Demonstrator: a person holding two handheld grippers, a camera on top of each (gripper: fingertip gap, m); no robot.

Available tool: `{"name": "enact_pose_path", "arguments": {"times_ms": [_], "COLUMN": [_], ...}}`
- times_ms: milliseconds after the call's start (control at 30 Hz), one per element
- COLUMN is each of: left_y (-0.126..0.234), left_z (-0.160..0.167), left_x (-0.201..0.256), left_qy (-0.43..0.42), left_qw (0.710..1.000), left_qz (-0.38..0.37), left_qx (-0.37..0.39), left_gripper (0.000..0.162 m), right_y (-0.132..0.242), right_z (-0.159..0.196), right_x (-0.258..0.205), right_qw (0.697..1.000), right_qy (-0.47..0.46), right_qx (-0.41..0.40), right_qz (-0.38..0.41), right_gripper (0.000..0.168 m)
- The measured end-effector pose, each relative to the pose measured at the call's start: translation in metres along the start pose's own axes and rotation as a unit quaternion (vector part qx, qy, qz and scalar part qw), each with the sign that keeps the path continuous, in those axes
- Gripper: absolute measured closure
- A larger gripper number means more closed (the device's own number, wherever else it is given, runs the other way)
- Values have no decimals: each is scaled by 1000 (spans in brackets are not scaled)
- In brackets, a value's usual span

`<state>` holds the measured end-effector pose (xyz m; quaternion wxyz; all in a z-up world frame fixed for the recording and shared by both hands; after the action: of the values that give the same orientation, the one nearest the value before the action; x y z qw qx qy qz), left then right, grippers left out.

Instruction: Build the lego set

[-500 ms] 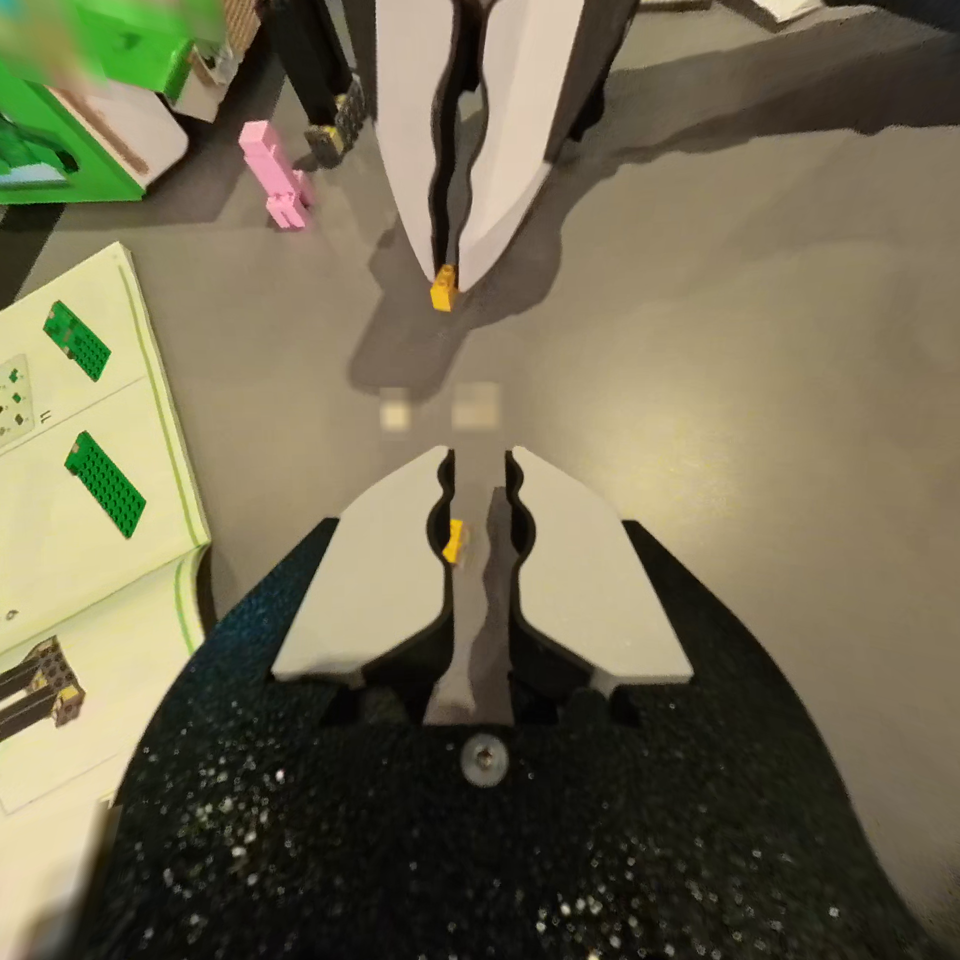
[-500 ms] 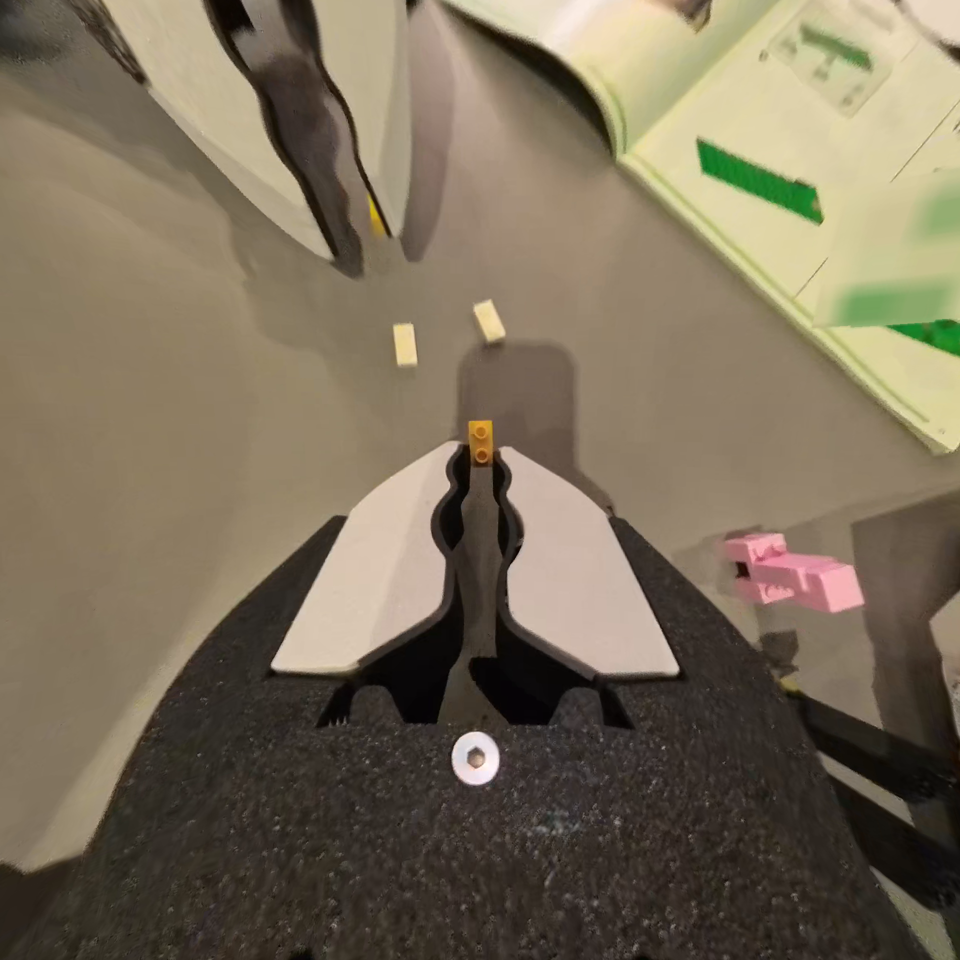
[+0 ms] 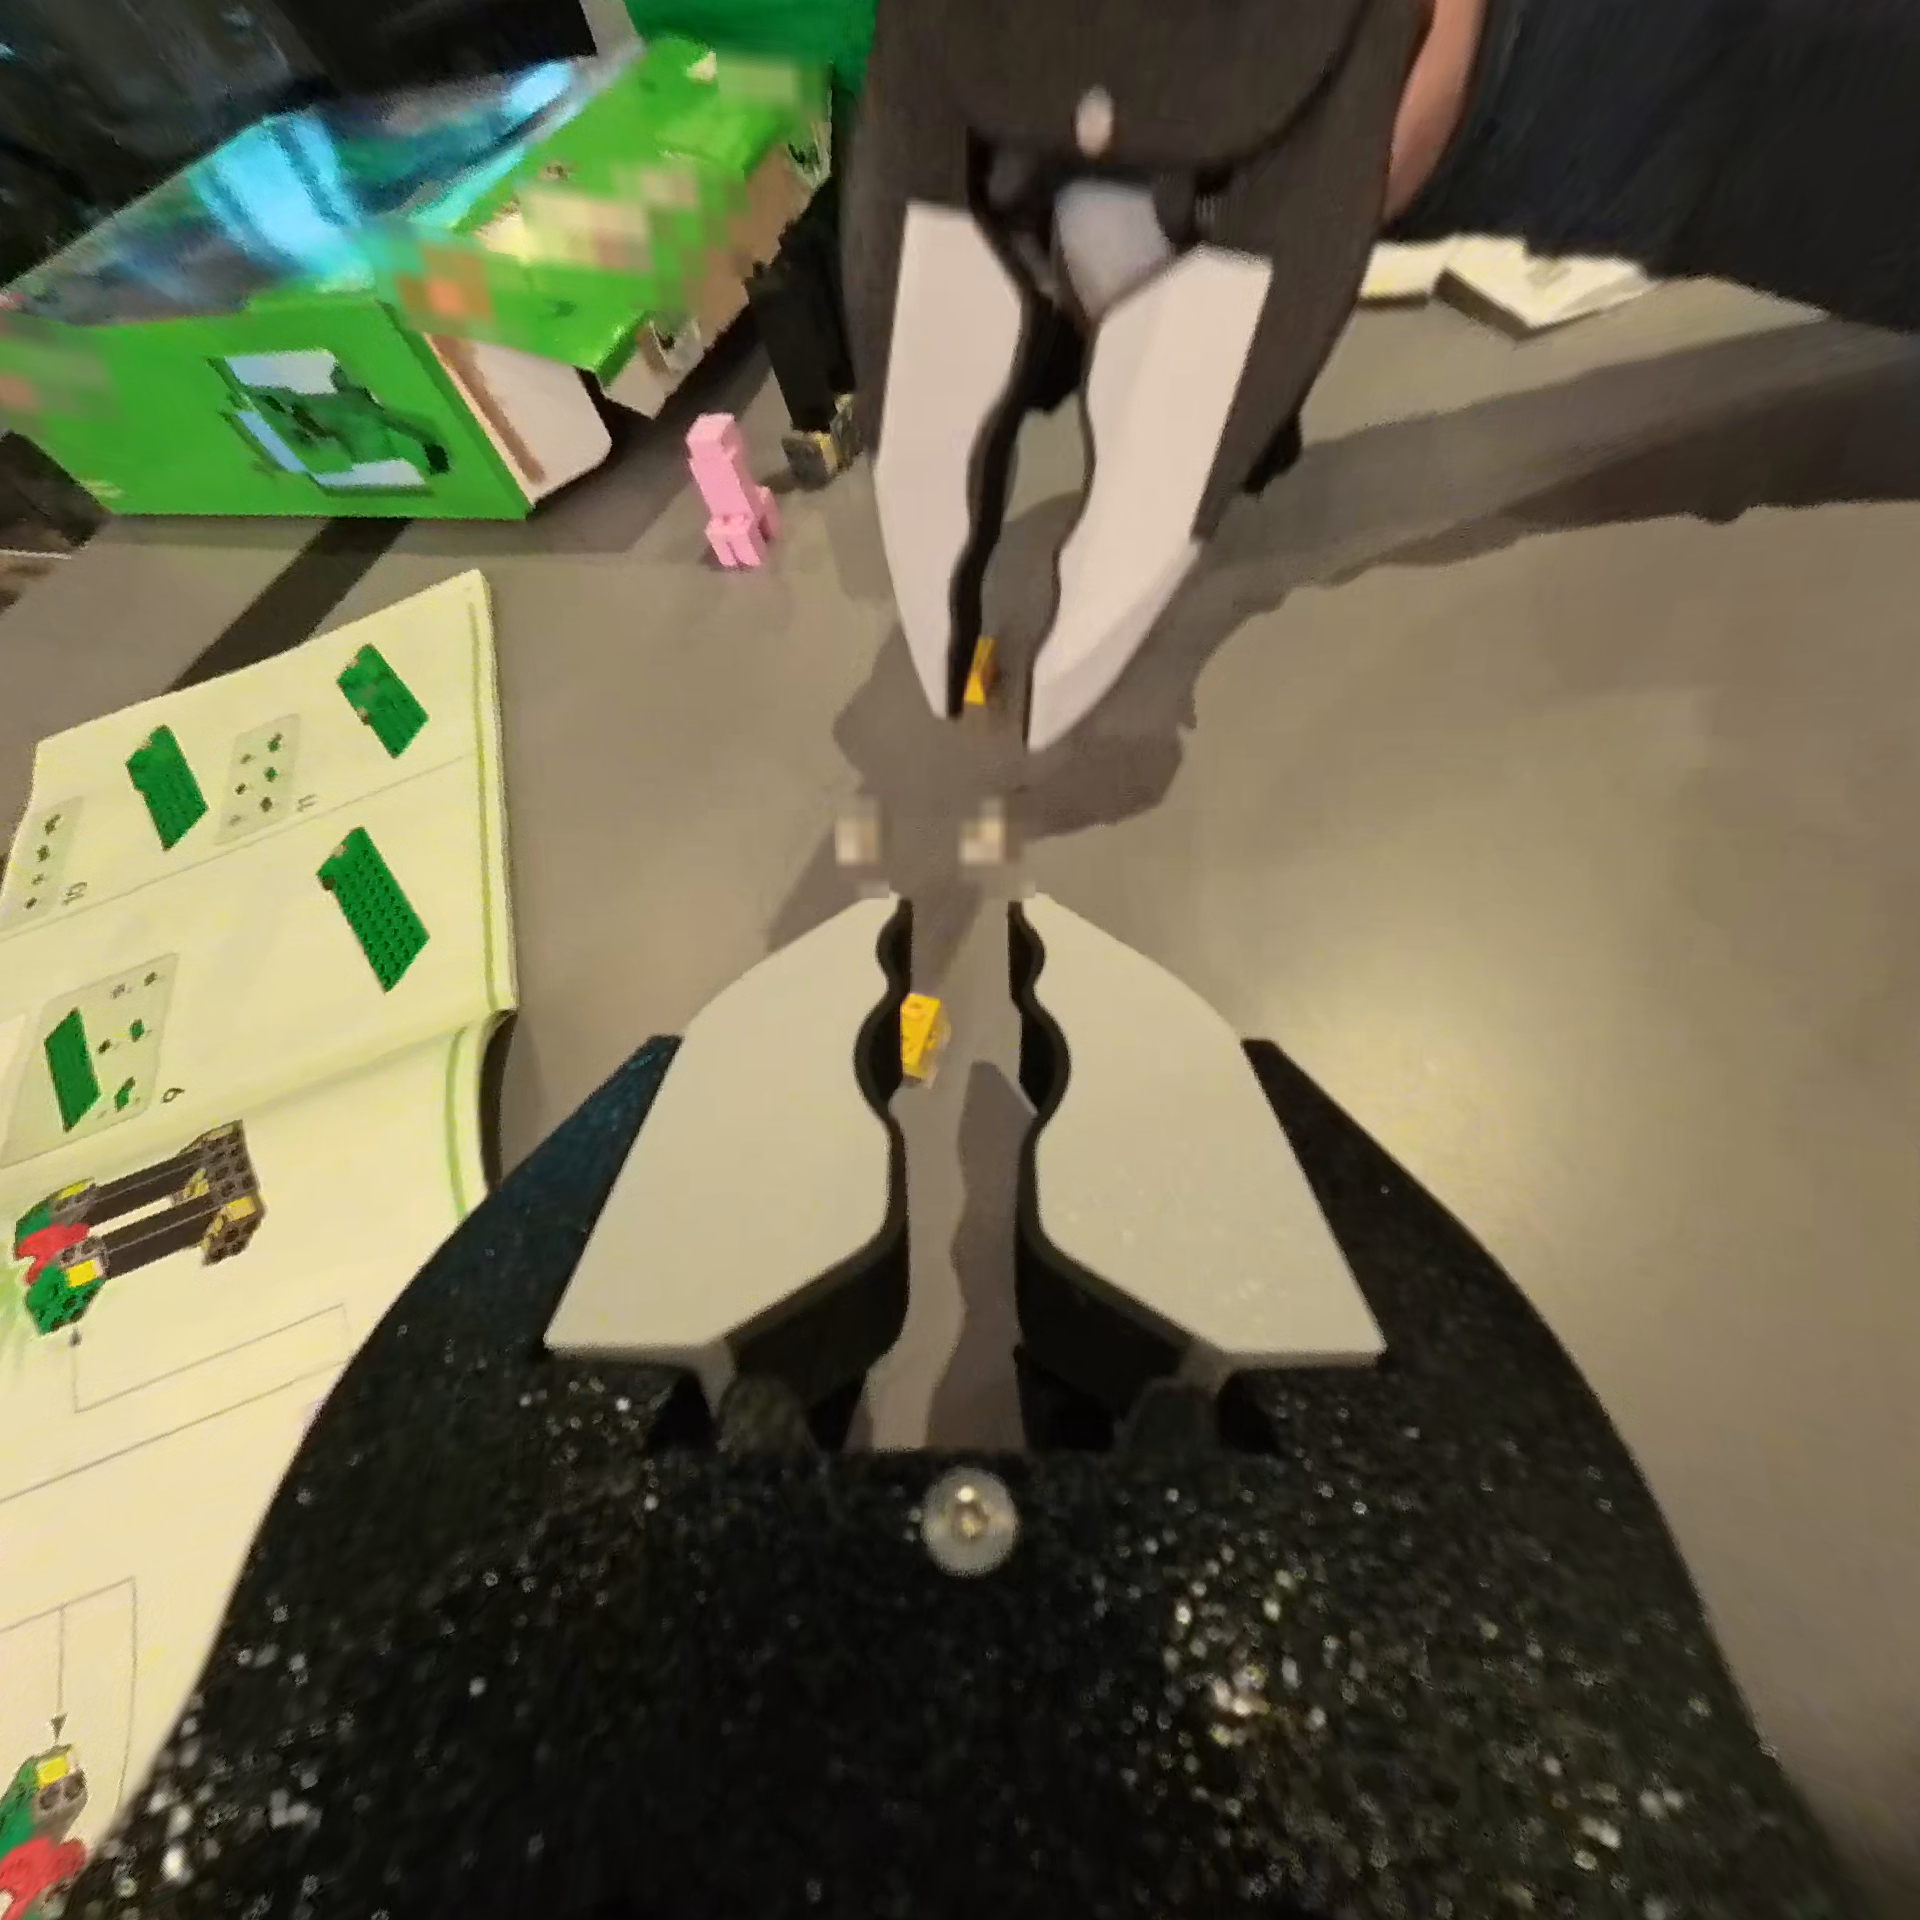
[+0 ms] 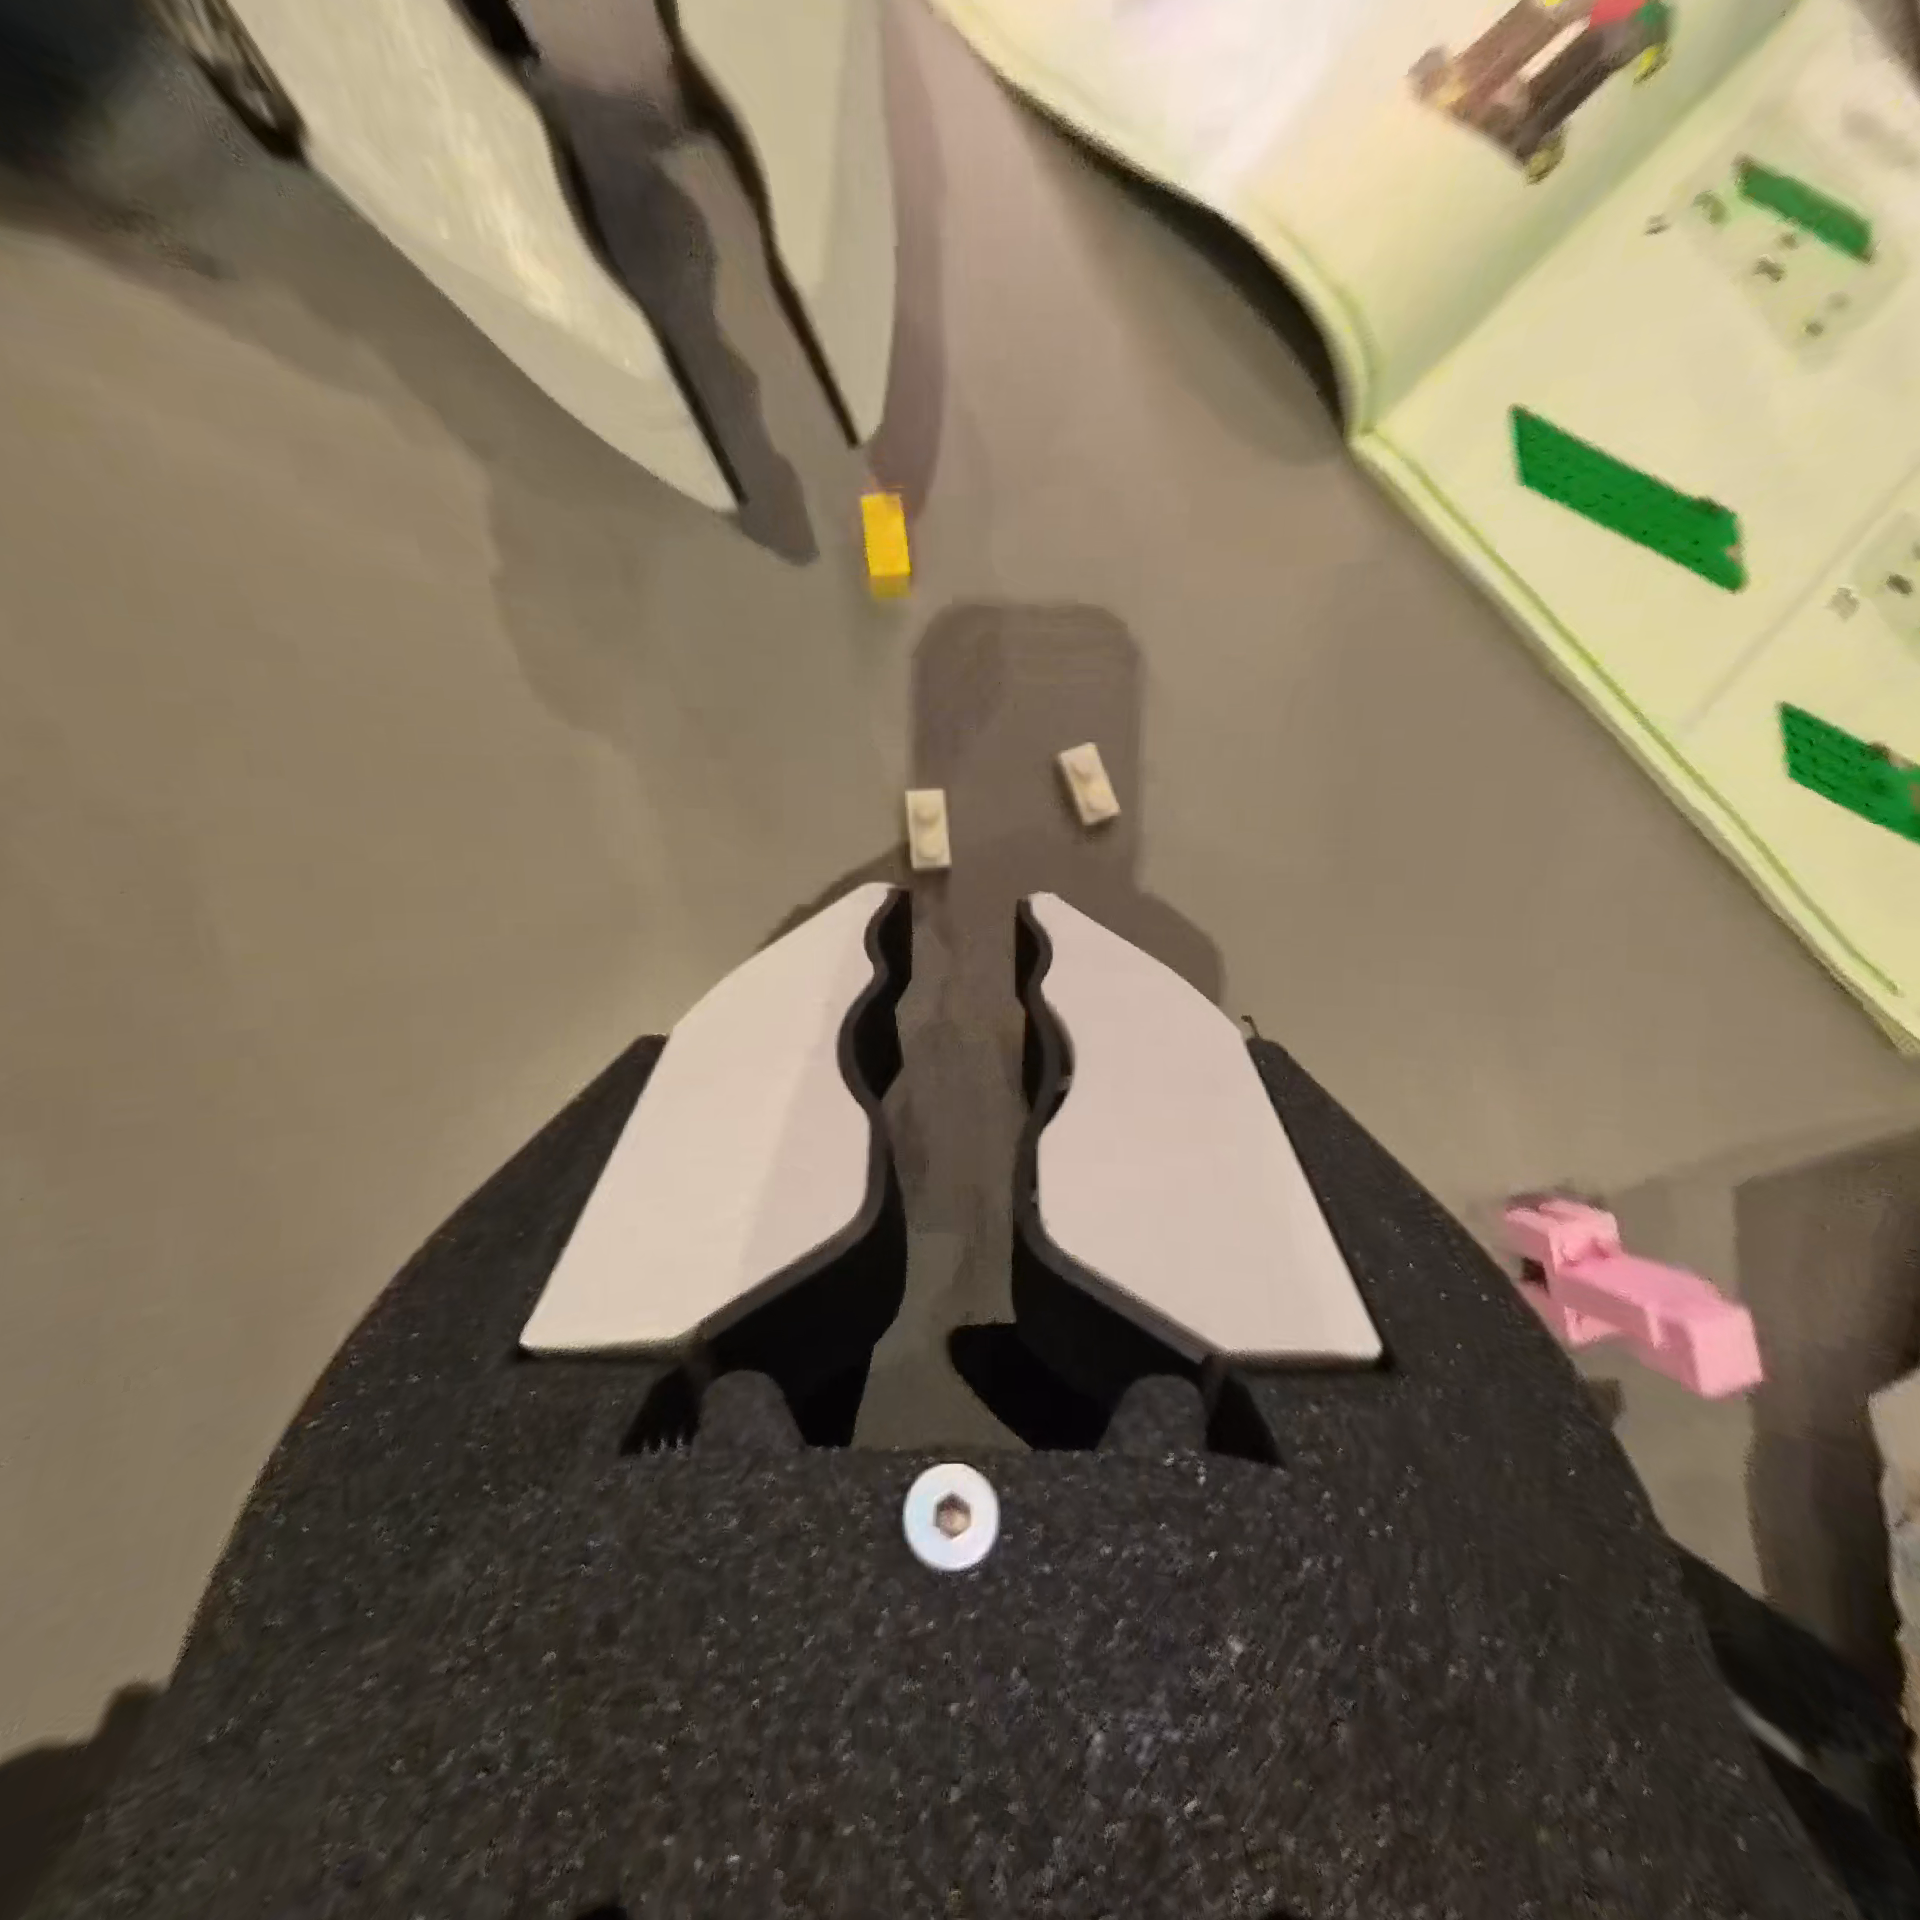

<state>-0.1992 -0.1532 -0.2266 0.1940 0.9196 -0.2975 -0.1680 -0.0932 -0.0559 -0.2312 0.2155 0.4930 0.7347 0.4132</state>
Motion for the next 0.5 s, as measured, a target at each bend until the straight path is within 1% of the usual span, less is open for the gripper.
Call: {"name": "enact_pose_path", "arguments": {"times_ms": [67, 167, 333, 367, 433, 500], "left_y": [2, 5, 7, 7, 7, 7], "left_z": [-1, 0, 3, 3, 3, 3], "left_x": [-1, -1, -2, -2, -3, -5], "left_qy": [2, 3, 6, 7, 12, 24], "left_qw": [1000, 1000, 1000, 1000, 1000, 999], "left_qz": [-1, -4, -2, -3, -6, -13], "left_qx": [8, 13, 14, 14, 17, 22], "left_gripper": [145, 145, 144, 145, 145, 146], "right_y": [-14, -27, -30, -30, -30, -30], "right_z": [-2, -5, -8, -8, -8, -10], "right_x": [-3, -5, -2, -1, -1, 0], "right_qw": [999, 999, 998, 998, 998, 999], "right_qy": [24, 18, 9, 11, 10, 6], "right_qx": [-23, -39, -50, -51, -49, -16], "right_qz": [-4, -29, -42, -42, -41, -32], "right_gripper": [149, 148, 160, 160, 161, 161]}}
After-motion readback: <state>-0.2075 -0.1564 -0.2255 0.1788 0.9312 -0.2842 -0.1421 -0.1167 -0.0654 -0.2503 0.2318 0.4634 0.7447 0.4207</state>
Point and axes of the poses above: each gripper's, where its closed fingertips meet, y back along the fingers, z out of its underside, x = y × z across the jaws, the point moved 6 cm from there along y, back along the fingers, and after that the axes turned 2 degrees about -z, right-handed, at the moved point
